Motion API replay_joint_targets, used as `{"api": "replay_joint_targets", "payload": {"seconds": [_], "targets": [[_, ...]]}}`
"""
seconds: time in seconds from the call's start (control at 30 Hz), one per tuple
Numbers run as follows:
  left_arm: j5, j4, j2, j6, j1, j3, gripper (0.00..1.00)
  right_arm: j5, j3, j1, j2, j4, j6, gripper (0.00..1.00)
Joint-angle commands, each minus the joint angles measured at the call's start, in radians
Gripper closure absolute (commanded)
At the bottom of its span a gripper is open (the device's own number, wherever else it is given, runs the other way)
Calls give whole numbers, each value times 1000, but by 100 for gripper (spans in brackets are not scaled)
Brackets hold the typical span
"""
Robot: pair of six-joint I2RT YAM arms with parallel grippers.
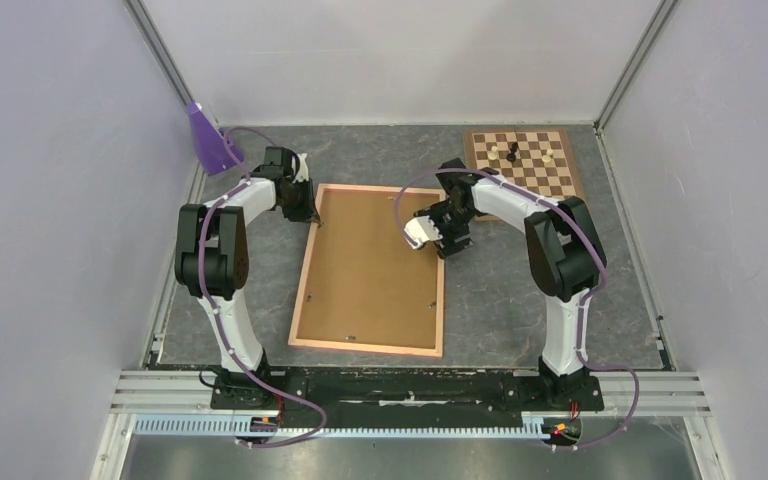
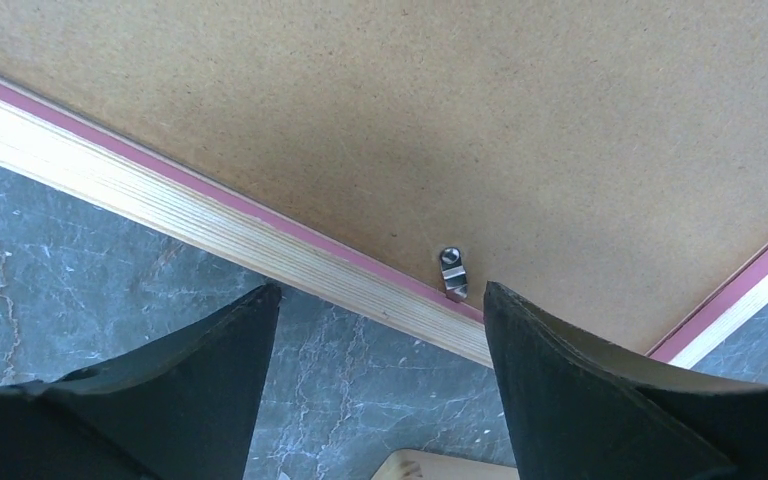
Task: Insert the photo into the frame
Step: Install the photo frame at the center of the board.
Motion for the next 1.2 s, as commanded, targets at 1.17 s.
{"api": "replay_joint_targets", "payload": {"seconds": [1.17], "targets": [[-9, 12, 39, -74, 6, -35, 98, 18, 86, 44, 109, -126, -41, 41]]}}
